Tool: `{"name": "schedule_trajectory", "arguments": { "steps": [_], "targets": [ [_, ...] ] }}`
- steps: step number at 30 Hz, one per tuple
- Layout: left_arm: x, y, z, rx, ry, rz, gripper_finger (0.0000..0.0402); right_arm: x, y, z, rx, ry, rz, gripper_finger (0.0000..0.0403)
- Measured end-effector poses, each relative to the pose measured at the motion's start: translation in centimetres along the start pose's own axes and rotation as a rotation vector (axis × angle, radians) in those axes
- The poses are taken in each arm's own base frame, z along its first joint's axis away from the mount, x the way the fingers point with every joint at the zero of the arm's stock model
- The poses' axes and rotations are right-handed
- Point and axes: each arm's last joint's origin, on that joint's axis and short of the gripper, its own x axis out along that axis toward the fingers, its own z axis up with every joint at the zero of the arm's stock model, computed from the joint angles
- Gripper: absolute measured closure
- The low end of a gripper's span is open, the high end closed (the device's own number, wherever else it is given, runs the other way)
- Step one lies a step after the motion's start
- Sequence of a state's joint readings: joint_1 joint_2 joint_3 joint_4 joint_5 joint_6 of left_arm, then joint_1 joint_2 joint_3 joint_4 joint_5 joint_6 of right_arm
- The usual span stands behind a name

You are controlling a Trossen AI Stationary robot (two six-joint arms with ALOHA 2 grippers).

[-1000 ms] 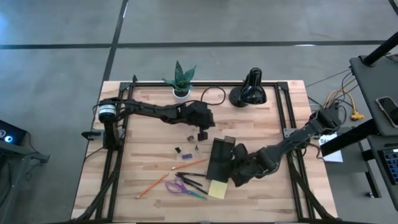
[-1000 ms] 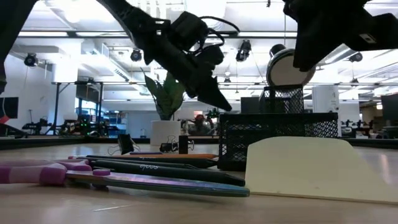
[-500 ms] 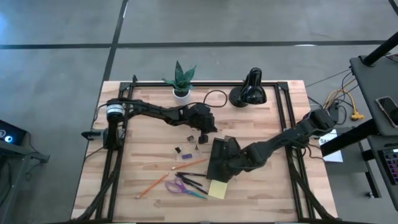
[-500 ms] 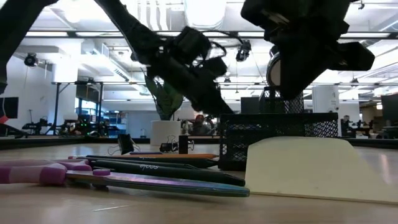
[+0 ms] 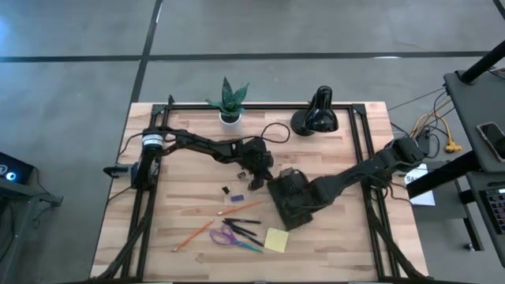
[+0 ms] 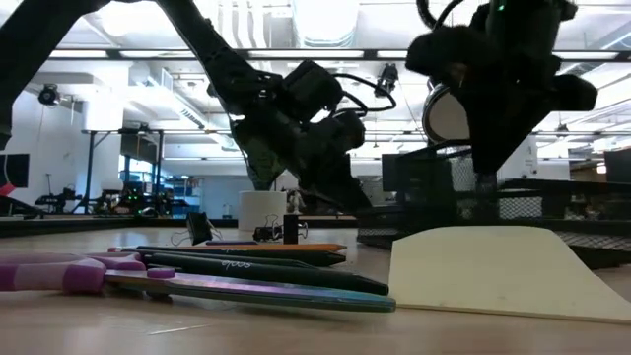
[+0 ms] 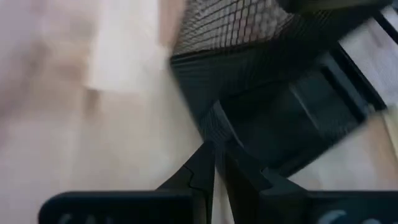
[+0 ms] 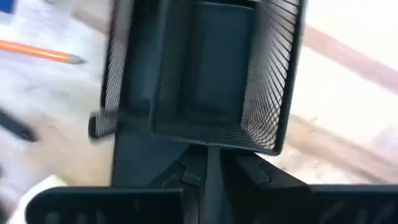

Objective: Pick and place office supplies into organizer
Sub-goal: Prepare the black desk organizer on the table

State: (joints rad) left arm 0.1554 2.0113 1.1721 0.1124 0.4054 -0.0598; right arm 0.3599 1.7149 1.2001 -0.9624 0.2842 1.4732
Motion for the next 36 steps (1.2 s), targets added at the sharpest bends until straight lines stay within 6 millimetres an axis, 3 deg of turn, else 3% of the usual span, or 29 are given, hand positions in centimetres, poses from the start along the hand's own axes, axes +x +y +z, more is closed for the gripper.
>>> {"name": "schedule_trajectory", "arguments": {
  "steps": [6,11,17,22,30,36],
  "targets": [
    [0.6,-1.9,-0.6,-0.009,0.054,-0.017,0.0385,1.1,-0.9,2.4,-0.035,-0.012,-0.059,0.0367],
    [0.8,-3.7,-0.9,-0.015,0.1,-0.098,0.0385,1.9,-1.4,5.0,-0.02,-0.15,-0.091,0.0367],
    [-0.5,-4.8,0.0,0.023,0.063,-0.052,0.0385,1.7,-1.4,6.4,-0.047,-0.126,-0.083,0.0367],
    [-2.4,-5.2,1.1,0.081,0.03,0.09,0.0385,0.9,-1.0,4.9,-0.066,-0.108,-0.073,0.0367],
    [-3.6,-4.6,1.6,0.121,0.023,0.26,0.0385,-0.6,-1.3,1.5,0.022,-0.184,-0.107,0.0367],
    [-4.3,-4.3,1.4,0.11,0.038,0.378,0.0385,-2.4,-1.8,2.0,0.064,-0.269,-0.087,0.0367]
  ]
}}
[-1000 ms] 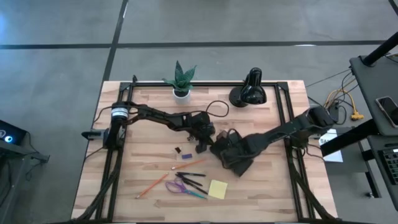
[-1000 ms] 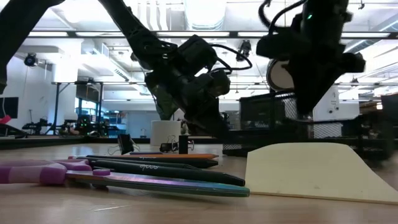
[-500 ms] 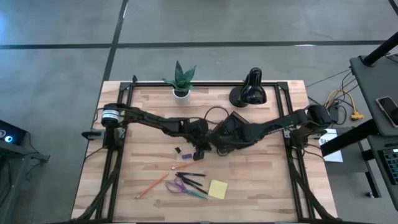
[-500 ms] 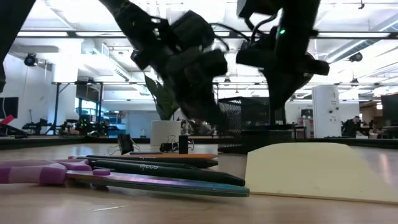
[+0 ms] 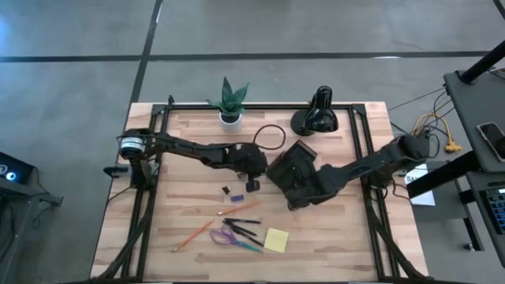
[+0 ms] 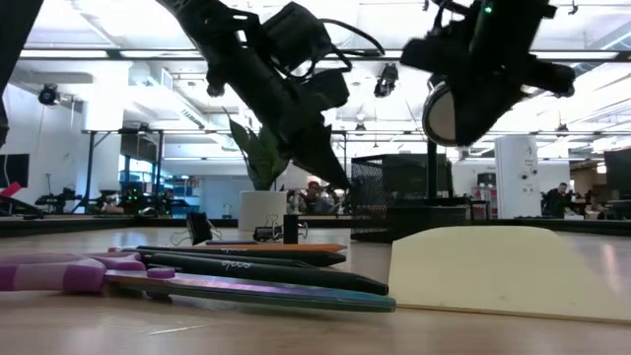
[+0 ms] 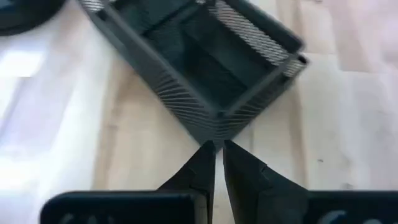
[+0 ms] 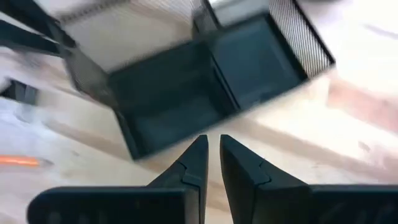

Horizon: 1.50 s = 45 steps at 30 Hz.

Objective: Pick and place office supplies into organizer
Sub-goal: Prepare the black desk organizer on the table

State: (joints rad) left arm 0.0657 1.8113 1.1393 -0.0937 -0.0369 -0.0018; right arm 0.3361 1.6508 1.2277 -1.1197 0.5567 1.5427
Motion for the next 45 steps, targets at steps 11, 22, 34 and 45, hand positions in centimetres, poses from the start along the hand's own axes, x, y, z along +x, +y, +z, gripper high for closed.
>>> {"name": "schedule_trajectory", "arguments": {
  "steps": [11,22,34,45],
  "targets": [
    [-4.8,0.3,-2.7,-0.12,0.0,0.007,0.0385,-1.0,1.9,3.7,-0.674,0.047,0.157,0.0346],
    [-11.5,0.3,-10.5,-0.387,-0.094,0.071,0.0385,-0.6,2.1,4.6,-1.654,-0.058,0.138,0.0219],
    [-14.0,0.3,-13.5,-0.514,-0.229,0.053,0.0385,4.7,3.1,6.4,-1.692,0.054,0.173,0.019],
    [-14.2,0.3,-13.4,-0.514,-0.235,0.042,0.0385,7.4,4.0,5.4,-1.633,0.172,0.196,0.0272]
  ]
}}
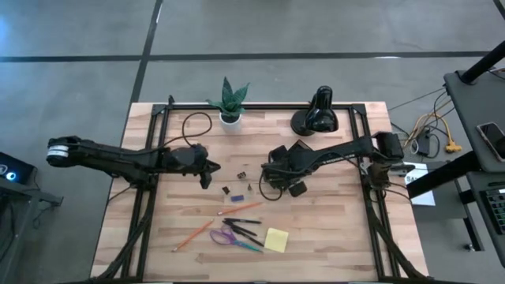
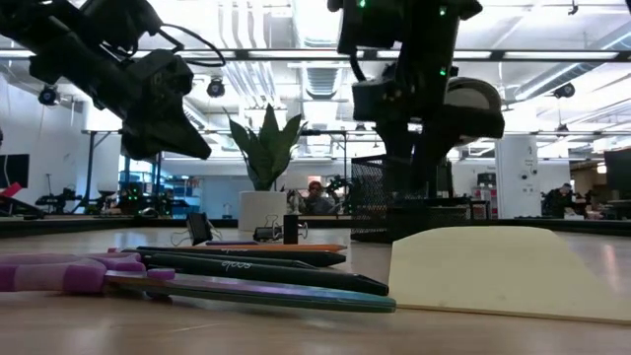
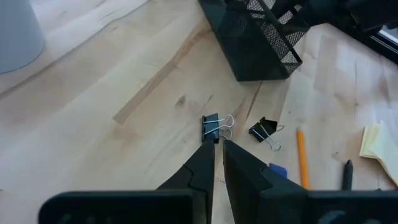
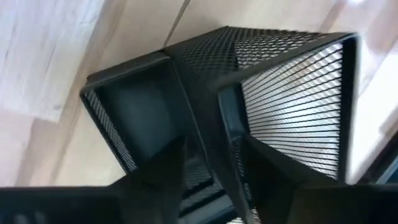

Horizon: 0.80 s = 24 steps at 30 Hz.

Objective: Pick and place office supplies into organizer
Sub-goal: Prepare the black desk organizer on the table

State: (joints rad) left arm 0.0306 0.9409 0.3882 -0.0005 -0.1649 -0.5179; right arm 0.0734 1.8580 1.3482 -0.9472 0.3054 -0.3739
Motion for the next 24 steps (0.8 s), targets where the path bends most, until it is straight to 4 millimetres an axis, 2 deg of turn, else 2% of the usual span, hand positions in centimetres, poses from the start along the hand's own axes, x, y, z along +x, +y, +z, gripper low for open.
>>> {"name": "schedule_trajectory", "arguments": {
  "steps": [7,11,16,21,24],
  "targets": [
    [-0.2,-0.1,0.1,-0.002,0.01,-0.044,0.0385,-1.7,-0.9,1.5,0.435,-0.099,0.059,0.0373],
    [-0.3,-0.2,0.1,0.005,0.01,-0.058,0.0385,-3.0,-1.3,2.2,0.576,-0.15,0.074,0.0392],
    [-0.5,-0.2,0.2,0.008,0.004,-0.066,0.0385,-2.4,-0.5,3.0,0.549,-0.133,0.091,0.0394],
    [-0.6,-0.3,0.2,0.024,0.013,-0.091,0.0385,-1.9,0.5,4.0,0.408,-0.087,0.043,0.0393],
    [-0.6,-0.2,0.0,0.025,0.026,-0.085,0.0385,-1.8,0.7,4.6,0.381,-0.068,0.016,0.0393]
  ]
}}
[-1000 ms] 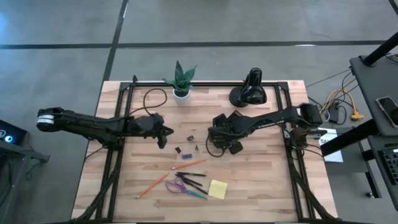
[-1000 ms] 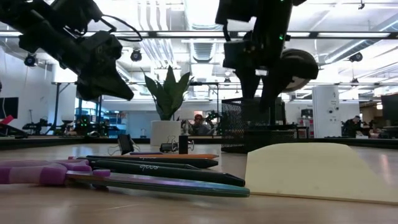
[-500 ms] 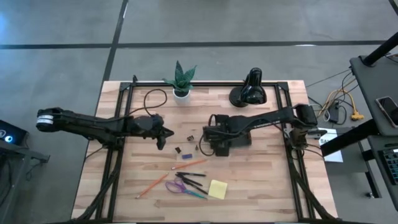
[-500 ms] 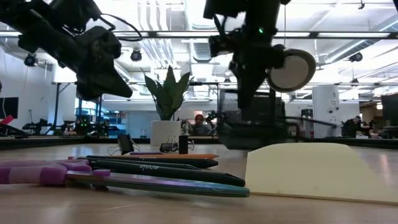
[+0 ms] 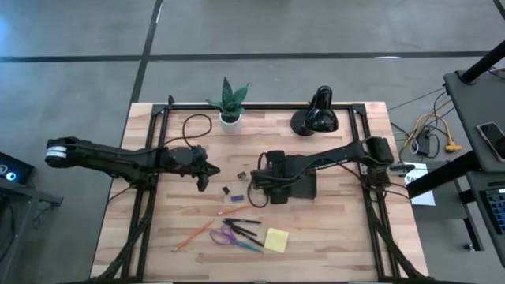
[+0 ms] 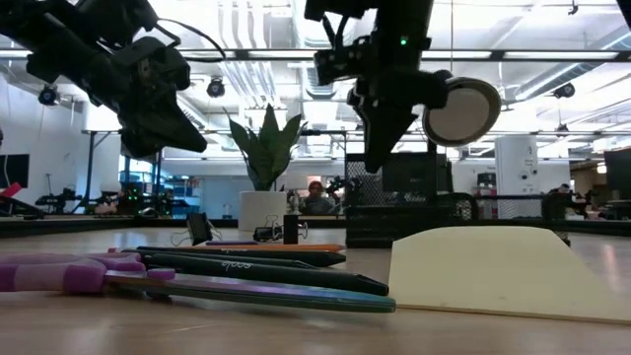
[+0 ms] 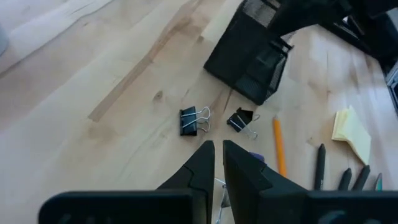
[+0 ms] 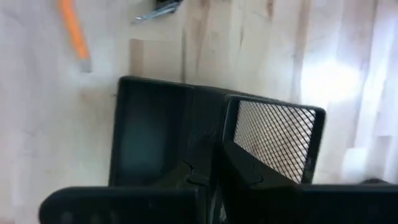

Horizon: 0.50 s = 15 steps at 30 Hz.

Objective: Pick and place office supplies into organizer
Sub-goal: Prepare the black desk organizer on the table

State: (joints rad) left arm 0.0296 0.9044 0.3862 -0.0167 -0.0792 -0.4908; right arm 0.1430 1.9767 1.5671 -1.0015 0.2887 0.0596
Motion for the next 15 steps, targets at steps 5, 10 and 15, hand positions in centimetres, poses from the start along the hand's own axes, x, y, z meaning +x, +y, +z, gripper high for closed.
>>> {"name": "schedule_trajectory", "arguments": {
  "steps": [5,10,15],
  "targets": [
    [0.0,0.0,0.0,0.001,0.005,0.004,0.0385,-0.9,0.3,0.9,-0.013,-0.041,0.016,0.0377],
    [0.0,0.1,-0.1,0.01,0.008,0.005,0.0385,-1.0,0.1,0.8,0.013,-0.024,0.026,0.0322],
    [0.0,0.0,-0.1,0.01,0.015,-0.007,0.0385,-1.7,-0.3,0.7,0.038,0.003,-0.063,0.0265]
  ]
}}
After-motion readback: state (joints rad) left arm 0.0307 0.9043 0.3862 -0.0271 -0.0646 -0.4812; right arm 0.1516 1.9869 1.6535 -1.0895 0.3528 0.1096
